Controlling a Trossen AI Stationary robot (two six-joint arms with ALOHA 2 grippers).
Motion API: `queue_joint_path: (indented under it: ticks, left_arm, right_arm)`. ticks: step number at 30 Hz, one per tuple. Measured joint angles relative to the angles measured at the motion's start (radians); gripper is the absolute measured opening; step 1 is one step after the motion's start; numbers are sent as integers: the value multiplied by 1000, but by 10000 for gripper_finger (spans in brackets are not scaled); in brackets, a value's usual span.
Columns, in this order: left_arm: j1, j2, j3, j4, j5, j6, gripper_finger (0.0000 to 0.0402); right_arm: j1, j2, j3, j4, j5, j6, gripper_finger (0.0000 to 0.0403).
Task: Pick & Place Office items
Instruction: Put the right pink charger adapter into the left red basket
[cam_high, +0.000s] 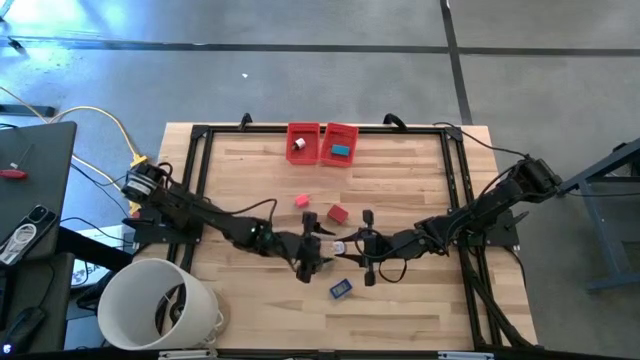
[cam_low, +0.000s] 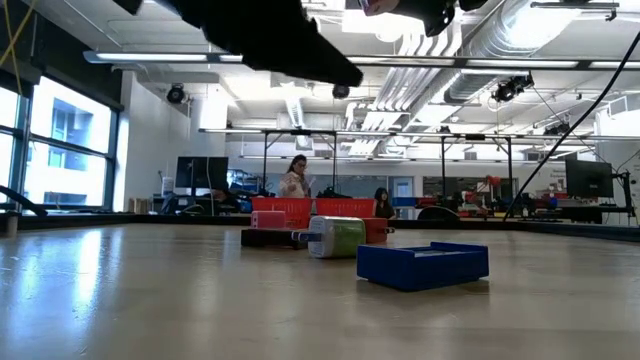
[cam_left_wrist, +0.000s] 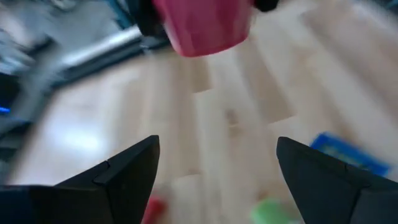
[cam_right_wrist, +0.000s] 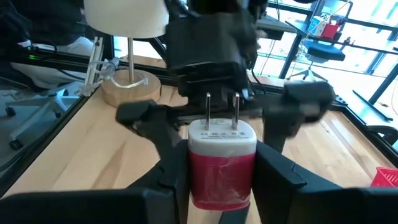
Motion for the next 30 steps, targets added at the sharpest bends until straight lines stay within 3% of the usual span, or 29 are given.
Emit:
queue_joint_path:
  ticks: [6, 10, 20, 25, 30]
  left_arm:
    - [-81, 0, 0, 6, -403, 207, 308]
    - [-124, 0, 0, 50, -549, 299, 308]
    - [-185, 0, 0, 355, -541, 628, 308]
    - [-170, 0, 0, 374, -465, 679, 308]
    - [-157, 0, 0, 369, -457, 652, 308]
  right_arm:
    - [0, 0, 0, 0, -1, 4, 117]
    - [0, 0, 0, 6, -1, 12, 117]
    - [-21, 1, 0, 31, -25, 85, 117]
    - [-40, 1, 0, 40, -85, 127, 117]
    - [-48, 1, 0, 37, -116, 160, 117]
